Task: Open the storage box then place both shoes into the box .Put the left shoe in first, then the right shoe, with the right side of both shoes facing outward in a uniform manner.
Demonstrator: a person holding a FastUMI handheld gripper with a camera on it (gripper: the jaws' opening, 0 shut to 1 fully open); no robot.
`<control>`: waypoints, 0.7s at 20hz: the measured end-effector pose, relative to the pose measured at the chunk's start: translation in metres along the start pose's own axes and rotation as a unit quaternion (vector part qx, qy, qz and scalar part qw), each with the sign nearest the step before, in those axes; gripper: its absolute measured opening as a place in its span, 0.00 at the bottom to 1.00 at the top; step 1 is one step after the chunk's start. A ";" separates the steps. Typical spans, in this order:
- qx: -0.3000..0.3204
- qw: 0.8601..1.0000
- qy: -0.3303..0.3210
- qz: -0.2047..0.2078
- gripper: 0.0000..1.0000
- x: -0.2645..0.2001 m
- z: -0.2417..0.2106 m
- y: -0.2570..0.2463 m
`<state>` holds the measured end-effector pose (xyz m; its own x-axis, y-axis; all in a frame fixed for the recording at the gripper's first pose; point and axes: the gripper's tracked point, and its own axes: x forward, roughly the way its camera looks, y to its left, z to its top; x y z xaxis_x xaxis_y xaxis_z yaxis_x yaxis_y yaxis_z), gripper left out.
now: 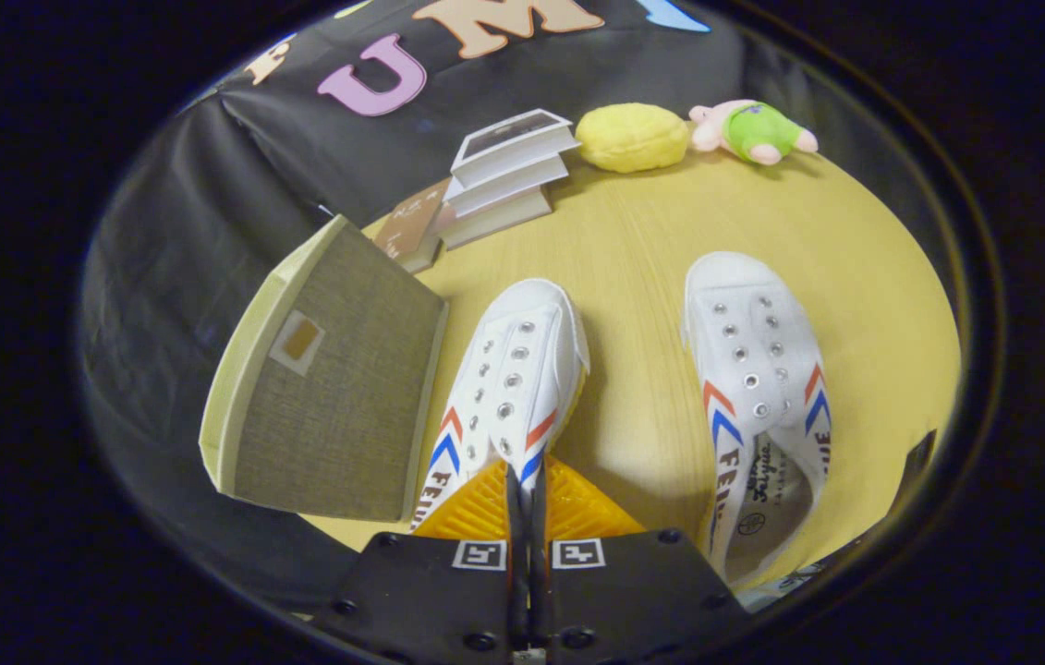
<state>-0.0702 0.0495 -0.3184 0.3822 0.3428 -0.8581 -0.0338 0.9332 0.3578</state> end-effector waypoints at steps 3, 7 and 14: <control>0.011 1.000 -0.023 0.003 0.04 -0.021 0.022 0.016; 0.009 0.998 -0.058 0.007 0.04 -0.051 0.057 0.046; 0.012 0.996 -0.080 0.039 0.04 -0.074 0.085 0.123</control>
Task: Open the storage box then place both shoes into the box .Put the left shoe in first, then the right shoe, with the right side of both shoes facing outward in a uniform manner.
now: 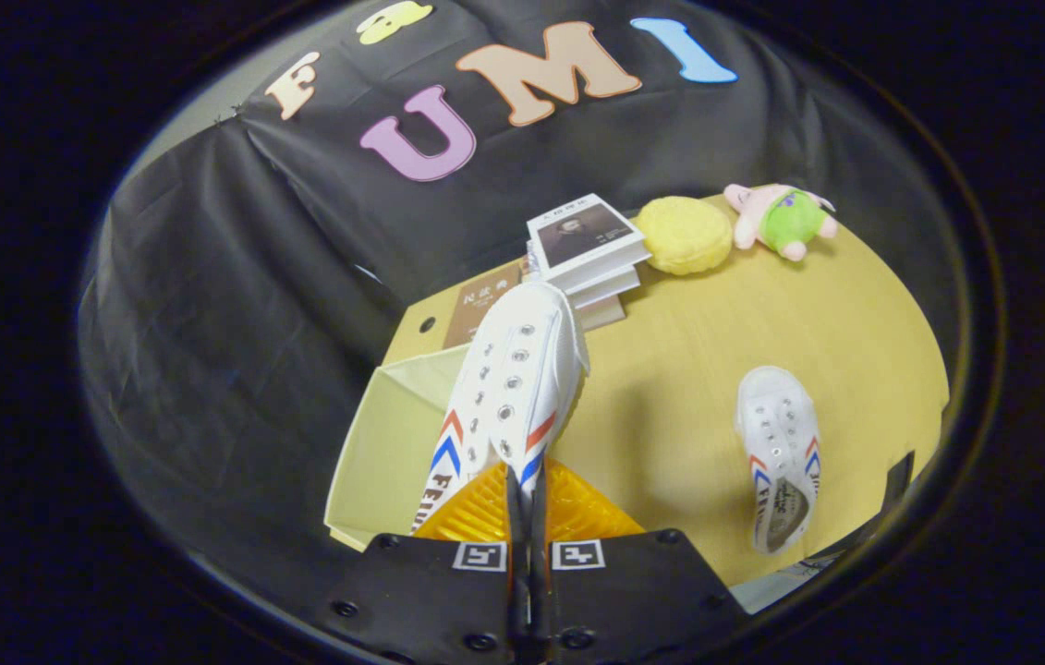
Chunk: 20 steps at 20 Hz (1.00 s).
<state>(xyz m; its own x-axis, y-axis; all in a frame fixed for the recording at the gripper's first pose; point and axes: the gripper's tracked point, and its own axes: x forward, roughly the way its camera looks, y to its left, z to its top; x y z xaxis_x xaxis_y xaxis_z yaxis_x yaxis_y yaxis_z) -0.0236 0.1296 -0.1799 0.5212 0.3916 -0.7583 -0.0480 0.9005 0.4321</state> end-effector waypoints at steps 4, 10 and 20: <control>-0.012 1.000 0.006 0.018 0.04 0.015 -0.005 0.042; -0.028 0.998 0.042 0.026 0.04 0.059 -0.034 0.091; -0.037 0.992 0.118 -0.008 0.04 0.135 -0.098 0.119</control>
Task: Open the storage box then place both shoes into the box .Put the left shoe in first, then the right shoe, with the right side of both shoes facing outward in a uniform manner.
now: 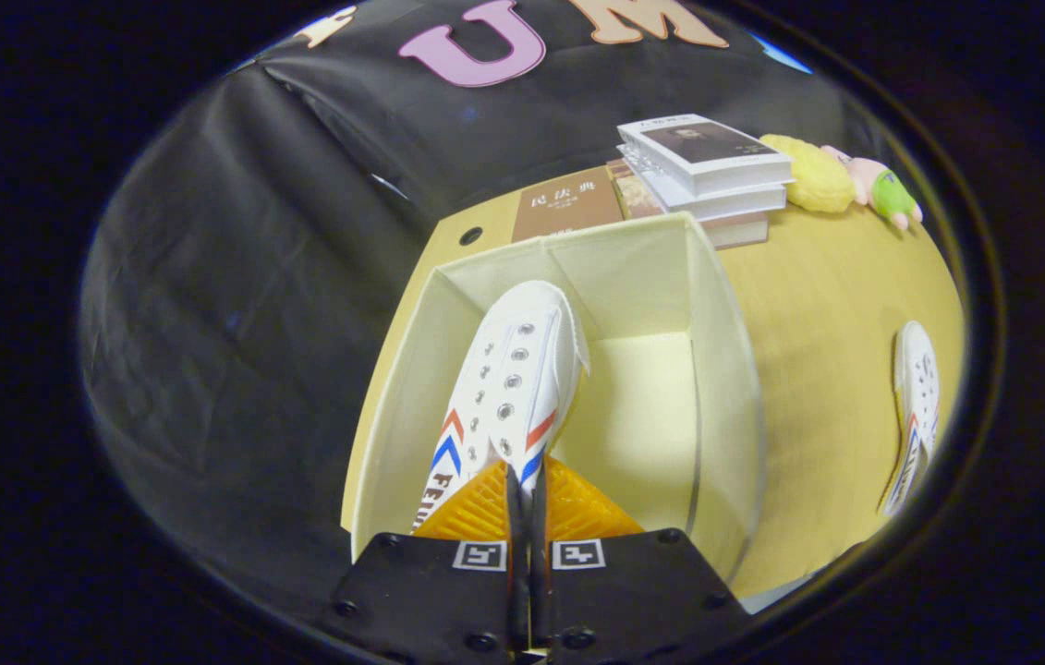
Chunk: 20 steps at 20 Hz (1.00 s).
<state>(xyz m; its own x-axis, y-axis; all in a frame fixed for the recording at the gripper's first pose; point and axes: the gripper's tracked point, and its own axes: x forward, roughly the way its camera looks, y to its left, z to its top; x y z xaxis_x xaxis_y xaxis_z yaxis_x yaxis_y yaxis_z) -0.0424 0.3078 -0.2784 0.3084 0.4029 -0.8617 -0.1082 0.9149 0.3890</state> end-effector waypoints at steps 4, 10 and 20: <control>-0.018 0.999 0.021 -0.017 0.12 0.014 -0.011 0.002; -0.039 0.998 0.021 0.039 0.56 0.007 -0.012 0.026; -0.103 0.991 -0.075 0.038 1.00 -0.077 0.034 -0.011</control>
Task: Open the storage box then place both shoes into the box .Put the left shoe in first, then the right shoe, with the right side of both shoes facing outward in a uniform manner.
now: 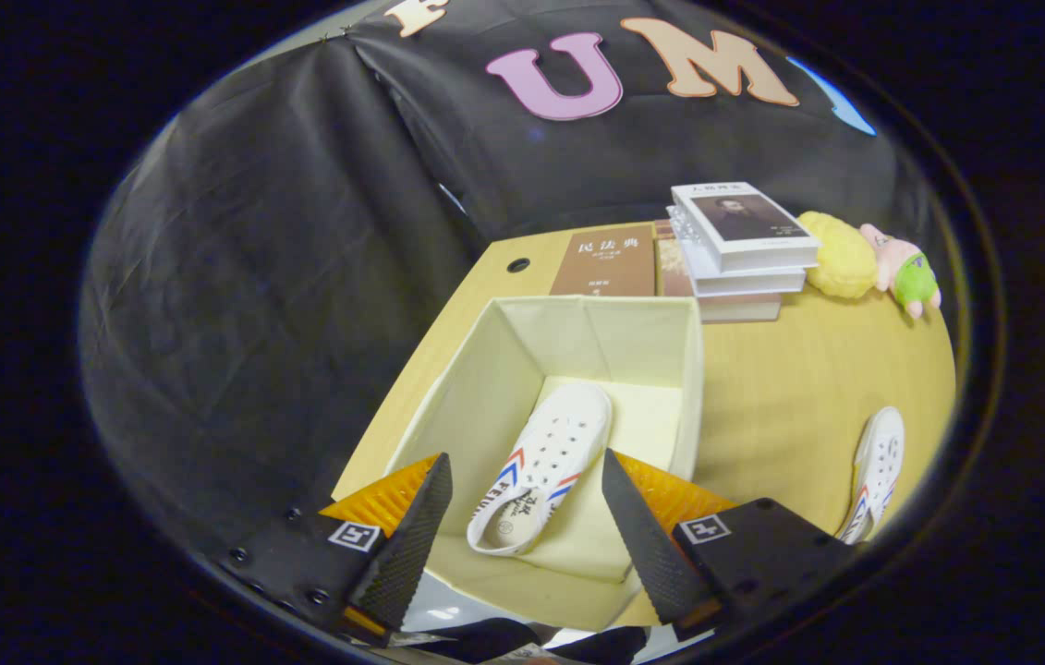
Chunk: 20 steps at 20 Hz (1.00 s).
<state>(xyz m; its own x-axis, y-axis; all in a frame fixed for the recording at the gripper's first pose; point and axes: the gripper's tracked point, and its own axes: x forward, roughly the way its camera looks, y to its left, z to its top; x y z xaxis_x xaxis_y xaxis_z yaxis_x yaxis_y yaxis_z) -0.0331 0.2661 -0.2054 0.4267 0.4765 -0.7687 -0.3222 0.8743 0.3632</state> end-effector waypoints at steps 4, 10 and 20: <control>0.007 0.999 -0.033 -0.014 1.00 -0.034 0.020 -0.041; 0.012 0.997 -0.055 -0.054 1.00 -0.072 0.029 -0.120; -0.022 0.986 -0.051 -0.159 1.00 -0.111 0.003 -0.259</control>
<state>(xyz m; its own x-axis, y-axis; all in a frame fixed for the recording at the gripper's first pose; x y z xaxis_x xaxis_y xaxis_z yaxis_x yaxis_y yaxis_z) 0.0058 -0.0125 -0.2125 0.5948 0.1870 -0.7818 -0.1928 0.9774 0.0870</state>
